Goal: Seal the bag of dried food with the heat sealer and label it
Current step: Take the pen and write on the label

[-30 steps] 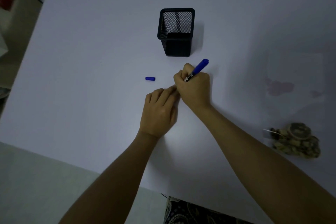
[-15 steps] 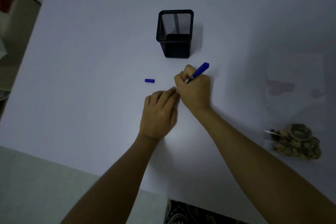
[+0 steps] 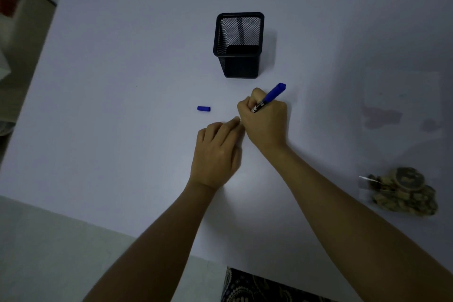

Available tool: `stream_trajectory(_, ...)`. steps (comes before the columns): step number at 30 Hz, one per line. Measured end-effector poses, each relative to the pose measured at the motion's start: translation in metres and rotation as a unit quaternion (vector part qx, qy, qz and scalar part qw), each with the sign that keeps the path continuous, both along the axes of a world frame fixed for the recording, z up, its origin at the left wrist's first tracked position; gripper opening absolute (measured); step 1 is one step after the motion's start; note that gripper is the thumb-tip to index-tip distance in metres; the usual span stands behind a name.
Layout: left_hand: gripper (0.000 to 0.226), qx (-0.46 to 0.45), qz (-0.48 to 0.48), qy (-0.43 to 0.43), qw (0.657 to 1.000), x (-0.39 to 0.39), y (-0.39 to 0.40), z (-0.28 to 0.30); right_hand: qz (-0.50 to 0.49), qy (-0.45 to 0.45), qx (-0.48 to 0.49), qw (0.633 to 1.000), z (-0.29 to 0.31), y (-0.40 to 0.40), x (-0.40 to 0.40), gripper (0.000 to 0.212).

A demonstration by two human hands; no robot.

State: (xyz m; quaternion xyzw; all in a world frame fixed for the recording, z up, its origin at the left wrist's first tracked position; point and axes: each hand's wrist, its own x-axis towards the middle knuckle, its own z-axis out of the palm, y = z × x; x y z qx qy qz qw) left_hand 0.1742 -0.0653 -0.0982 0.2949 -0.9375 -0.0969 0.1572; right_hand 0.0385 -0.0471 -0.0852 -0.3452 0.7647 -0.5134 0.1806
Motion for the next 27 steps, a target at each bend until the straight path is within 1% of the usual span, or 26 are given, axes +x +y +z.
stream_trajectory(9,0.032,0.008,0.004,-0.002,1.000,-0.0002,0.0009,-0.0013,-0.001,0.000,-0.006,1.000,-0.0001,0.0004,-0.0009,0.050)
stream_trajectory(16,0.031,0.010,0.004,-0.005,1.000,0.0004,0.0005,0.0002,0.000,0.000,0.009,1.000,-0.0001,0.0006,0.0004,0.048)
stream_trajectory(23,0.033,0.017,0.005,-0.012,1.000,0.0004,0.0003,-0.0001,-0.026,0.013,0.015,0.999,-0.0001,0.0011,-0.0002,0.047)
stream_trajectory(25,0.034,0.018,0.004,-0.013,1.000,0.0002,0.0001,0.0004,-0.026,0.015,0.018,0.999,-0.0009,0.0010,0.0000,0.045)
stream_trajectory(27,0.033,0.018,0.004,-0.011,1.000,0.0002,0.0000,0.0004,-0.023,0.020,0.022,0.999,-0.0017,0.0012,0.0006,0.036)
